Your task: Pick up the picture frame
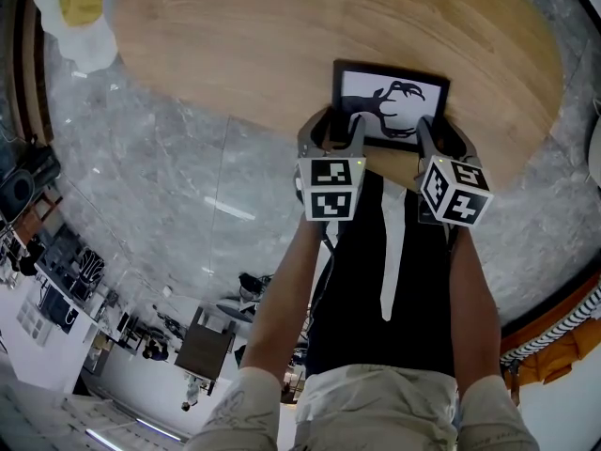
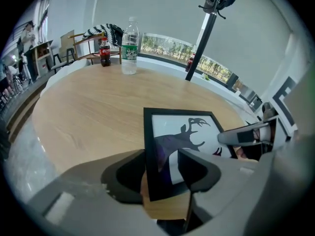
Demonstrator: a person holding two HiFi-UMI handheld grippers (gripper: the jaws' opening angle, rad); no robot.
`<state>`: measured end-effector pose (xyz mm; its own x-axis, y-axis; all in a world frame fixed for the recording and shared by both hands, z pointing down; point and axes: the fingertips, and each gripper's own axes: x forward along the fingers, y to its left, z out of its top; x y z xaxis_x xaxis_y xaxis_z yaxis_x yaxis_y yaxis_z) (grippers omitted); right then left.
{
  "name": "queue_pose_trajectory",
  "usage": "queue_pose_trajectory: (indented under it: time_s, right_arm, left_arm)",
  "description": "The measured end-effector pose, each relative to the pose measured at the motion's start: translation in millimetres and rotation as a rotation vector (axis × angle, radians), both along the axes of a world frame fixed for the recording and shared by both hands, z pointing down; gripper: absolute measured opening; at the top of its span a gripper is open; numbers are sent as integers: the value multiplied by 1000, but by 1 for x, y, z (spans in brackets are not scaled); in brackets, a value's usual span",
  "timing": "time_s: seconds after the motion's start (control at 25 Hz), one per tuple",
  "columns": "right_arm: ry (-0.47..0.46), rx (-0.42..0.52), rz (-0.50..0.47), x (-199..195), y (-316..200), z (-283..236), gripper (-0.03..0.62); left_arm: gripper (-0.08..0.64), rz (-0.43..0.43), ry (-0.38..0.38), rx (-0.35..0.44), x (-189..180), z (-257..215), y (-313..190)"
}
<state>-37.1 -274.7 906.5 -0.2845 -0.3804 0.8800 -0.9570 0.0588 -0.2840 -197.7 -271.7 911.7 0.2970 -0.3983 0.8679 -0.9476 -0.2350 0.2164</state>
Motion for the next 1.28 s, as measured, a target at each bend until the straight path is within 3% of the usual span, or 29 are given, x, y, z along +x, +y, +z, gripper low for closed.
queue_pose_trajectory:
  time_s: [0.56,0.88,1.28]
  right_arm:
    - [5,79,28,7,-11,-40,160]
    - [-12,214,35,10,-49,-118,160]
    - [-16,443,-10,8,-95,-255,159]
  left_arm:
    - [213,-15,-15,94,5,-49,-11]
    - [213,-40,-31,225,7,-130,-48]
    - [213,-85,-43,422,5,-262,-87]
